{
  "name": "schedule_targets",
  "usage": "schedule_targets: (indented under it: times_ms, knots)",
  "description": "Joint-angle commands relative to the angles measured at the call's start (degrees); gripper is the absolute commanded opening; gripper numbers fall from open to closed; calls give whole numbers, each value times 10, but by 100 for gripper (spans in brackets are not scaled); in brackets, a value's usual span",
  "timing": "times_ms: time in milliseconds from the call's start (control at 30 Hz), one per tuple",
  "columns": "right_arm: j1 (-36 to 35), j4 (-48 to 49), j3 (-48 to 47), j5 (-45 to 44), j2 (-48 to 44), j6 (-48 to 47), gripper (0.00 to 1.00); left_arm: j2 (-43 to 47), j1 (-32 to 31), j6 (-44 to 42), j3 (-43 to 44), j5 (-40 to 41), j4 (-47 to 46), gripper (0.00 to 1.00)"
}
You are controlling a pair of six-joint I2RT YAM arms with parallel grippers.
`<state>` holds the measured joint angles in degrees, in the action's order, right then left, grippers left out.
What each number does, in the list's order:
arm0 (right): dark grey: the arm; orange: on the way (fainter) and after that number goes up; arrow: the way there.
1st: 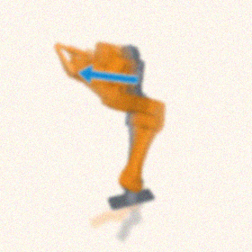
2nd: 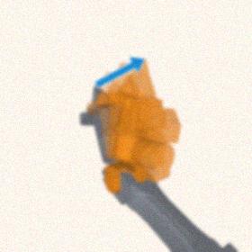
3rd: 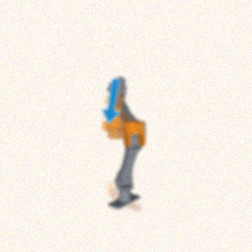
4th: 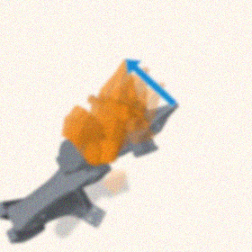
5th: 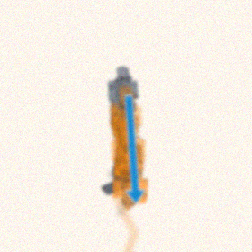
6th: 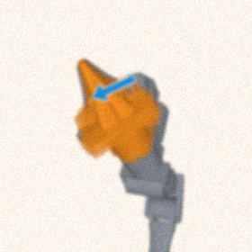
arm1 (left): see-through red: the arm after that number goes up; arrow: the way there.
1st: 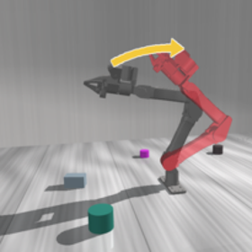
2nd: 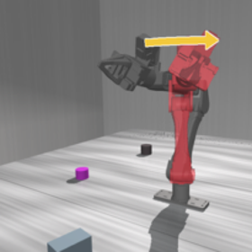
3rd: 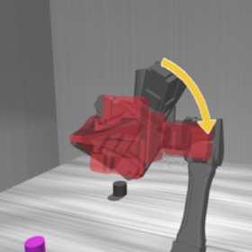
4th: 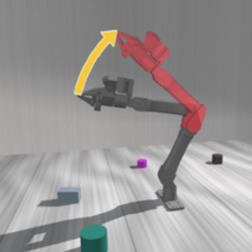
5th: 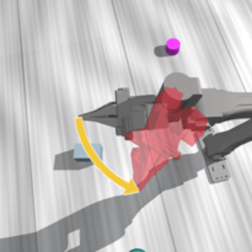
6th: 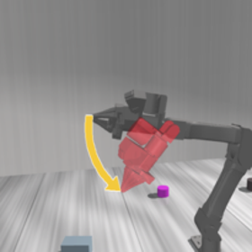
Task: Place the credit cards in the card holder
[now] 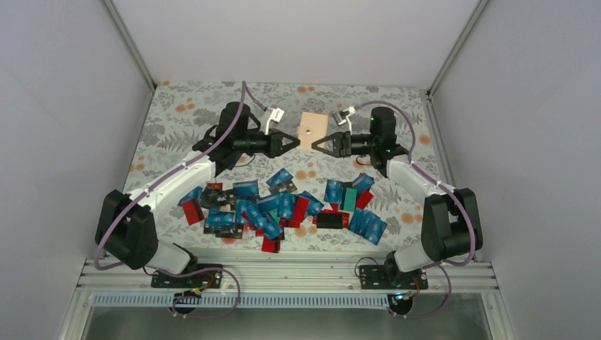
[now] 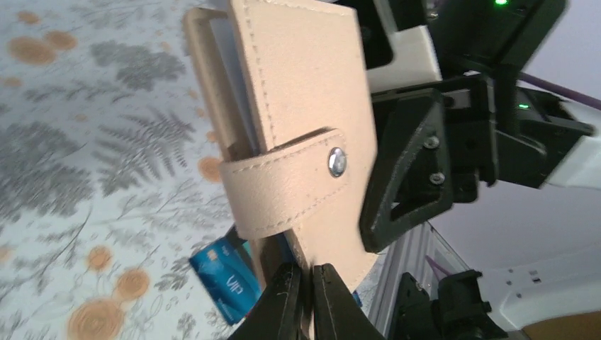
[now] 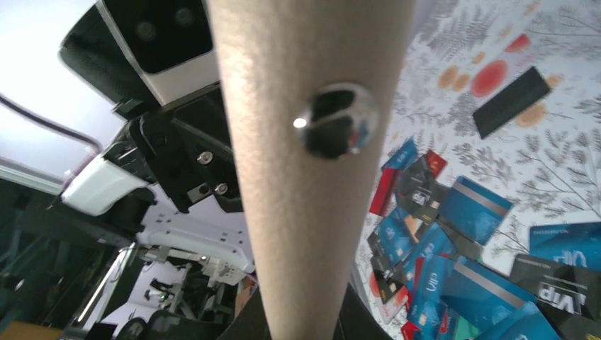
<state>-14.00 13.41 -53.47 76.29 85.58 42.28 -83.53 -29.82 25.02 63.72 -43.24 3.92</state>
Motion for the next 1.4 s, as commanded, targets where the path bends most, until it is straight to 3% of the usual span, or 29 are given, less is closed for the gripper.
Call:
schedule_targets:
  times_ms: [0,200,267,300,333,500,567,667,833,1133,1367]
  knots:
    - [-18,-128,-38,-62,6,-104,5,36,1,-26,-31,107,54,13]
    - [-47,-209,-52,-166,26,-159,4,79,1,-68,-32,300,158,56]
    - [-58,-225,-54,-201,33,-171,4,89,1,-81,-22,377,198,89]
    - [-64,-230,-55,-217,36,-175,5,94,2,-86,-16,423,217,98]
    - [-68,-232,-55,-229,38,-178,4,102,3,-94,-14,459,229,100]
    - [-89,-258,-70,-311,43,-201,5,115,3,-114,-28,615,231,100]
    - [-93,-263,-73,-336,45,-208,5,102,4,-126,-54,625,221,100]
    - [-98,-268,-74,-370,51,-214,5,69,4,-117,-55,578,240,100]
    - [-110,-279,-72,-411,72,-228,5,23,-4,-125,-49,357,199,96]
    - [-129,-277,-70,-406,82,-227,5,-25,-32,-106,-23,255,158,84]
    - [-144,-274,-73,-374,83,-222,4,-56,-32,-67,-7,239,117,75]
